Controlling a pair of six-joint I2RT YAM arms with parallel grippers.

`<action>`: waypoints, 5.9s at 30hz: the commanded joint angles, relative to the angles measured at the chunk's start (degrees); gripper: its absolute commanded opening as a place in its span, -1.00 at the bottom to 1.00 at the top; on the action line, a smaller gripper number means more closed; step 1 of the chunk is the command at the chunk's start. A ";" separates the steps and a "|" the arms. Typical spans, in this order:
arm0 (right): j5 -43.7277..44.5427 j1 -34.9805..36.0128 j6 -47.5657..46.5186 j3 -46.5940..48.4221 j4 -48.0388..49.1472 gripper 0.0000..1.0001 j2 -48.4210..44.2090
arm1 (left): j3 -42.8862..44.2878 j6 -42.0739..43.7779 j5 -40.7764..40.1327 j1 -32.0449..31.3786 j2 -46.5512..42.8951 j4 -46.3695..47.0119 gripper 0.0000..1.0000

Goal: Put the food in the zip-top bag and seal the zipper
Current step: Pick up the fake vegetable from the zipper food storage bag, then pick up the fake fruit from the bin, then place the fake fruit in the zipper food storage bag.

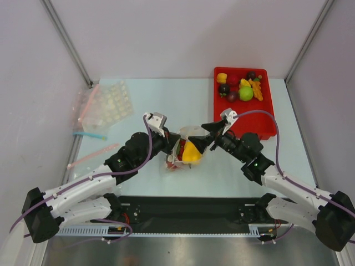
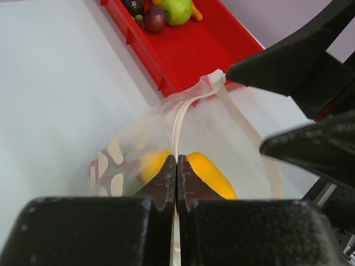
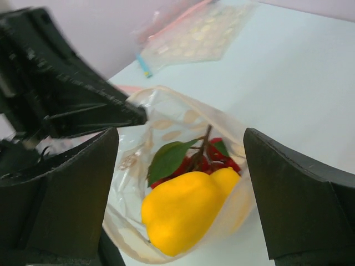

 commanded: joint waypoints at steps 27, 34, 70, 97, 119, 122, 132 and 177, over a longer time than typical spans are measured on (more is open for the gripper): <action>26.98 -17.35 8.61 17.68 -31.41 0.83 4.17 | 1.91 -0.11 -8.69 -0.30 -0.60 -1.67 -0.99; 22.13 -26.95 9.32 31.47 -37.73 0.79 21.03 | 2.09 -0.55 -7.64 -0.30 -0.16 -1.67 -1.00; 22.65 -32.93 -5.36 96.52 -72.11 0.52 85.56 | 3.32 -1.61 -5.09 -0.30 3.36 -1.76 -0.99; 28.98 -30.12 -14.41 95.91 -60.59 0.25 85.30 | 3.32 -2.05 -3.60 -0.30 1.51 -1.84 -0.99; 20.73 -22.93 1.48 42.78 -35.38 -0.17 37.60 | 3.58 -0.99 -5.97 -0.30 2.48 -2.37 -0.99; 15.37 -21.34 6.04 34.95 -31.17 -0.18 28.02 | 3.58 -0.91 -6.41 -0.30 2.75 -2.46 -0.99; 17.55 3.43 -1.29 17.28 -23.95 -0.17 1.12 | 3.50 -0.55 -6.85 -0.30 1.95 -2.63 -0.99; 18.72 -7.01 9.68 6.00 -18.23 0.74 3.03 | 3.41 0.24 -16.78 0.40 3.45 -4.57 -1.00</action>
